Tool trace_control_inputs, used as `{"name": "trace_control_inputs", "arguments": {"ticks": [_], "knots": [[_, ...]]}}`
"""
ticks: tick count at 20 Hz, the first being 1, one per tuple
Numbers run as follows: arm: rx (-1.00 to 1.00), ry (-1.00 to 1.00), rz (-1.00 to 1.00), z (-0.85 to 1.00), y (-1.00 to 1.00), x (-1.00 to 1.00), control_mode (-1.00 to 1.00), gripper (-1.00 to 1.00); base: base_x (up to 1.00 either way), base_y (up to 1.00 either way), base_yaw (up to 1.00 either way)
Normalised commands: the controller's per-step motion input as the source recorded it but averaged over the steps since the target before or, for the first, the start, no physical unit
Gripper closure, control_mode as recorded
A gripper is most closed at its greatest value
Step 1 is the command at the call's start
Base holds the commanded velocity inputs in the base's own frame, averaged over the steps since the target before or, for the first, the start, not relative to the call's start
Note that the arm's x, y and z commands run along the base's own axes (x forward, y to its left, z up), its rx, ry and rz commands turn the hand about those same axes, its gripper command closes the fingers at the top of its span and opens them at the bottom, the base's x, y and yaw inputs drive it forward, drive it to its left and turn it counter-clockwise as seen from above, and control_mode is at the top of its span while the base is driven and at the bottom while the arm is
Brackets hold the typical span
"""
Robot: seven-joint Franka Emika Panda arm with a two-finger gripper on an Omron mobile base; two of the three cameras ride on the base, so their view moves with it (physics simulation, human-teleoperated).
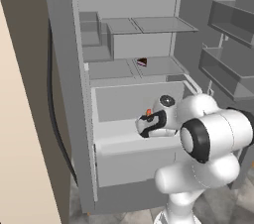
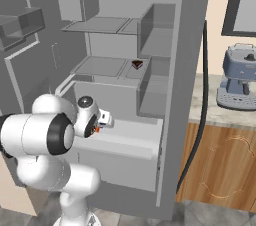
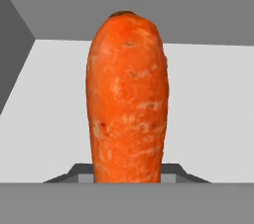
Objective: Place the carrots inside the fridge drawer. Close the drawer after placing the vegetables.
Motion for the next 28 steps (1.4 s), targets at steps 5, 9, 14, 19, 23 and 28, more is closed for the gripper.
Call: {"name": "trace_control_inputs", "arguments": {"ticks": [5, 9, 14, 19, 23, 28], "knots": [[0.0, 0.11, 0.0, 0.0, 0.0, 1.0, -1.0, 1.0, 0.0, 0.0, 0.0], [0.0, 0.05, 0.0, -0.5, 0.0, 0.36, -1.0, 1.0, 0.0, 0.0, 0.0], [0.0, 0.0, 0.0, -0.76, 0.0, 0.09, -1.0, 1.0, 0.0, 0.0, 0.0], [0.0, 0.02, 0.0, -0.72, 0.02, 0.38, -1.0, 1.0, 0.0, 0.0, 0.0], [0.0, 0.06, 0.0, -0.69, 0.04, 0.21, -1.0, 1.0, 0.0, 0.0, 0.0], [0.0, 0.03, 0.0, -0.65, 0.12, 0.01, -1.0, -1.0, 0.0, 0.0, 0.0]]}}
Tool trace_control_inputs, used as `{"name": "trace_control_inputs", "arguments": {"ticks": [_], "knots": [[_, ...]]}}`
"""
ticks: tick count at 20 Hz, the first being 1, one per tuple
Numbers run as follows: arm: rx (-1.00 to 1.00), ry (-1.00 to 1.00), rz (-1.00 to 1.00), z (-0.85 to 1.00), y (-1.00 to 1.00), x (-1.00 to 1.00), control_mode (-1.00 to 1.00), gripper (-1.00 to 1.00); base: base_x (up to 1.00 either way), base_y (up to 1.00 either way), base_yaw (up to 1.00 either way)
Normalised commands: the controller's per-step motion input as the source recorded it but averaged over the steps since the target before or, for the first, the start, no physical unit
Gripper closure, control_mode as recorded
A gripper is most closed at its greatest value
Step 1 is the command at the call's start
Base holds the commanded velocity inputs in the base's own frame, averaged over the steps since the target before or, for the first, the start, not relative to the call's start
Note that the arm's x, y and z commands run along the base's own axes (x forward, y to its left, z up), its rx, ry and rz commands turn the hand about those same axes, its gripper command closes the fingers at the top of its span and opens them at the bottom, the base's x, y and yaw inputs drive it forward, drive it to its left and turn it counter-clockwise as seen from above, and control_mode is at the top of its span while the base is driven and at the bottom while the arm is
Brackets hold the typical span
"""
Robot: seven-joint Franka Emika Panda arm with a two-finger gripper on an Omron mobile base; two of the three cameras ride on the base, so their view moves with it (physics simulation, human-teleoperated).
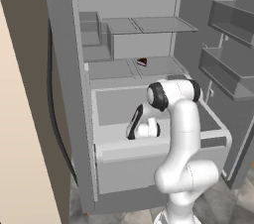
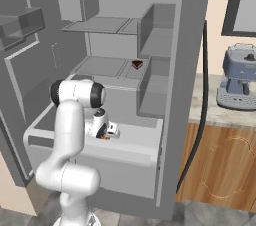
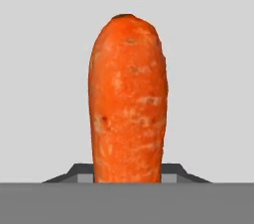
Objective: Place the carrots inside the fridge drawer. Close the drawer after placing the vegetables.
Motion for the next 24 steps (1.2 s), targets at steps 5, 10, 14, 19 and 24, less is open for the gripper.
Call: {"name": "trace_control_inputs", "arguments": {"ticks": [5, 10, 14, 19, 24], "knots": [[0.0, 0.0, -0.01, 0.11, 0.06, 0.11, -1.0, -1.0, 0.0, 0.0, 0.0], [-0.02, 0.0, 0.0, 0.65, 0.0, 0.45, -1.0, -1.0, 0.0, 0.0, 0.0], [-0.06, 0.0, -0.02, 0.86, 0.04, 0.35, -1.0, -1.0, 0.0, 0.0, 0.0], [-0.06, -0.07, -0.02, 0.95, 0.28, -0.37, -1.0, -1.0, 0.0, 0.0, 0.0], [-0.01, -0.13, -0.06, 0.79, 0.46, -0.98, -1.0, -1.0, 0.0, 0.0, 0.0]]}}
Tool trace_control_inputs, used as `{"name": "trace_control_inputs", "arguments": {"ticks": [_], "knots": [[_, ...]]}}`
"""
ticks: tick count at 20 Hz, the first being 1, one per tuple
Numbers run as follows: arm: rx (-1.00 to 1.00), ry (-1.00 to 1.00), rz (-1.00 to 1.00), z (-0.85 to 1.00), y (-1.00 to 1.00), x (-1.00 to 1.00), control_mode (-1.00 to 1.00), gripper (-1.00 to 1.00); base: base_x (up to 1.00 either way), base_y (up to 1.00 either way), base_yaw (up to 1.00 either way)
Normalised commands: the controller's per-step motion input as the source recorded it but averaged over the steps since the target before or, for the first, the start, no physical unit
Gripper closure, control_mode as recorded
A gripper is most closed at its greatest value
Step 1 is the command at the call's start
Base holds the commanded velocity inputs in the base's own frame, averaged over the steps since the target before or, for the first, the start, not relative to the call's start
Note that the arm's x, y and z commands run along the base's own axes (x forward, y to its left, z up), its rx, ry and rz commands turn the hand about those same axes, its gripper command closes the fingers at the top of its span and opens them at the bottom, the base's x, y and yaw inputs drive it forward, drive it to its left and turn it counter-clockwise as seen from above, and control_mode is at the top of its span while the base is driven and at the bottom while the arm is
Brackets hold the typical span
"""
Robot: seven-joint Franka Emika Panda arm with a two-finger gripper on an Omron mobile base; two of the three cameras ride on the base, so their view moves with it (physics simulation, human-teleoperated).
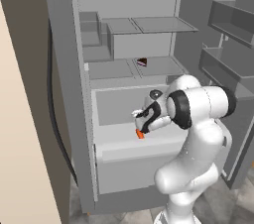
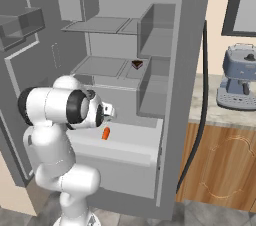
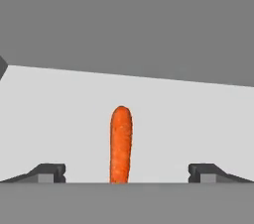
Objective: Place the carrots inside the fridge drawer. Close the drawer after placing the vegetables.
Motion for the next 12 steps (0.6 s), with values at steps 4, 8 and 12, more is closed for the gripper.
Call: {"name": "trace_control_inputs", "arguments": {"ticks": [4, 8, 12], "knots": [[0.0, -0.09, -0.06, 0.91, 0.31, -0.92, -1.0, -1.0, 0.0, 0.0, 0.0], [-0.03, -0.01, -0.04, 1.0, 0.2, -0.59, -1.0, -1.0, 0.0, 0.0, 0.0], [-0.02, 0.0, -0.01, 1.0, 0.09, -0.47, -1.0, -1.0, 0.0, 0.0, 0.0]]}}
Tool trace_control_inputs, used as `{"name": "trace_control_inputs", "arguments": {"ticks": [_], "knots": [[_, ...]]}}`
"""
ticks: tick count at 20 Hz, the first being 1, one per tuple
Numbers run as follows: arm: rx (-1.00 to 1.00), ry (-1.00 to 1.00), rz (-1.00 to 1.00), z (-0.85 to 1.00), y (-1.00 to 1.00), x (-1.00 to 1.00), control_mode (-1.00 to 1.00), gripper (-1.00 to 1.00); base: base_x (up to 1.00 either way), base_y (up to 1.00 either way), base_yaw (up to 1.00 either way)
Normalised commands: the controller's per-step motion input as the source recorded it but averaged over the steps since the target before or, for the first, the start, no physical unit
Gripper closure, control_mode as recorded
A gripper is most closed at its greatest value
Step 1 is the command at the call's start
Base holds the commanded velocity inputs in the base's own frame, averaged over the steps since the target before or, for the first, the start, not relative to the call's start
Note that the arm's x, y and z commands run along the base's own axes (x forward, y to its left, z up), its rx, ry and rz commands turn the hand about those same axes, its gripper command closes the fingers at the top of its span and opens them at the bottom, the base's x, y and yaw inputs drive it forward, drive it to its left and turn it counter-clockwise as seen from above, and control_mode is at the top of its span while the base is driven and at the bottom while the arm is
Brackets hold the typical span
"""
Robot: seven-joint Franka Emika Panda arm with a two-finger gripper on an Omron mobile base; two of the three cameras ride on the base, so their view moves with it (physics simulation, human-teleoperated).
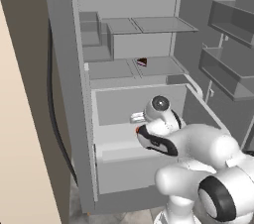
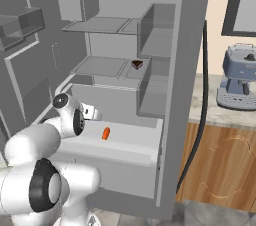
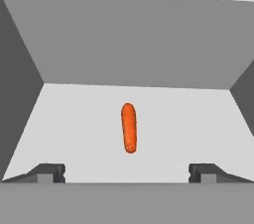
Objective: Place the carrots inside the fridge drawer. Close the drawer after placing the vegetables.
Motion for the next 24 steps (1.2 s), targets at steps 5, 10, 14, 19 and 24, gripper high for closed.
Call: {"name": "trace_control_inputs", "arguments": {"ticks": [5, 10, 14, 19, 24], "knots": [[0.0, 0.0, 0.0, 0.87, 0.01, -0.8, -1.0, -1.0, 0.0, 0.0, 0.0], [0.02, -0.03, 0.0, 0.26, 0.0, -1.0, -1.0, -1.0, 0.0, 0.0, 0.0], [0.06, -0.03, 0.0, 0.2, -0.14, -1.0, -1.0, -1.0, 0.0, 0.0, 0.0], [0.02, 0.0, 0.01, 0.11, -0.04, -0.67, -1.0, -1.0, 0.0, 0.0, 0.0], [0.0, 0.03, 0.01, -0.04, 0.0, 0.0, -1.0, -1.0, 0.0, 0.0, 0.0]]}}
